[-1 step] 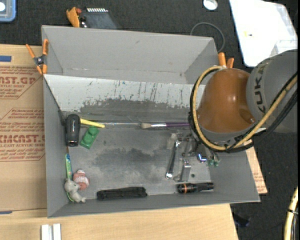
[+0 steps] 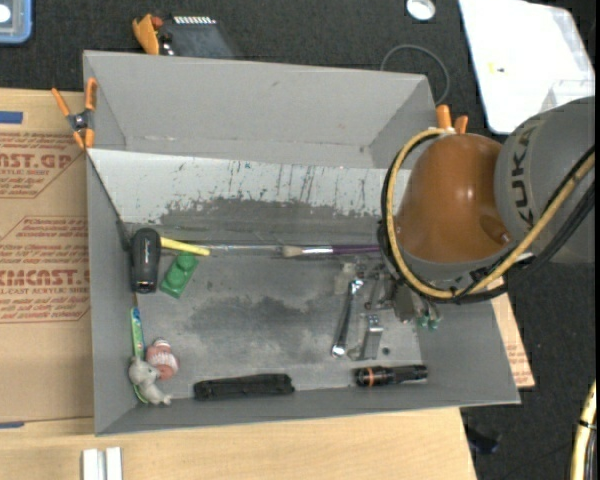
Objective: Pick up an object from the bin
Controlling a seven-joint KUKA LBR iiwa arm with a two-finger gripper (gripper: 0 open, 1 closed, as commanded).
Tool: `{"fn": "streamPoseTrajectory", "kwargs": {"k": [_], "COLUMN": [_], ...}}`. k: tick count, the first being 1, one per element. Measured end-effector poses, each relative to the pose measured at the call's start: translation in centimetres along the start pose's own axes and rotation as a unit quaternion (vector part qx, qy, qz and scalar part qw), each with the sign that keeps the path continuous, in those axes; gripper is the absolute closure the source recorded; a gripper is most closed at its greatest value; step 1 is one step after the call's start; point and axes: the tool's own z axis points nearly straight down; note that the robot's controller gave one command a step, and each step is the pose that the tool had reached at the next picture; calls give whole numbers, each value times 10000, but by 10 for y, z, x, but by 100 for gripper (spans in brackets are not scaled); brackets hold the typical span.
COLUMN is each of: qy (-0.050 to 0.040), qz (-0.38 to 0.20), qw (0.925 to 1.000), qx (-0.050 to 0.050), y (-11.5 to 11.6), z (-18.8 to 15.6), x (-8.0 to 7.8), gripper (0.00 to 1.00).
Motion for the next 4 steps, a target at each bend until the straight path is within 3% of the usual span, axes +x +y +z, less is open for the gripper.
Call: {"fn": "streamPoseTrajectory", "kwargs": {"k": [1,2,3,4], "qy": [-24,-25,8,-24], "qz": [-1978,-3958,-4522,-3908], "qw": [9802,9183,8919,9205], "qx": [3,0,-16,-9], "y": [-36,-62,-18,-33], "z": [57,83,57,87], "x": [-27,-77,-67,-81], "gripper": [0,0,0,0]}}
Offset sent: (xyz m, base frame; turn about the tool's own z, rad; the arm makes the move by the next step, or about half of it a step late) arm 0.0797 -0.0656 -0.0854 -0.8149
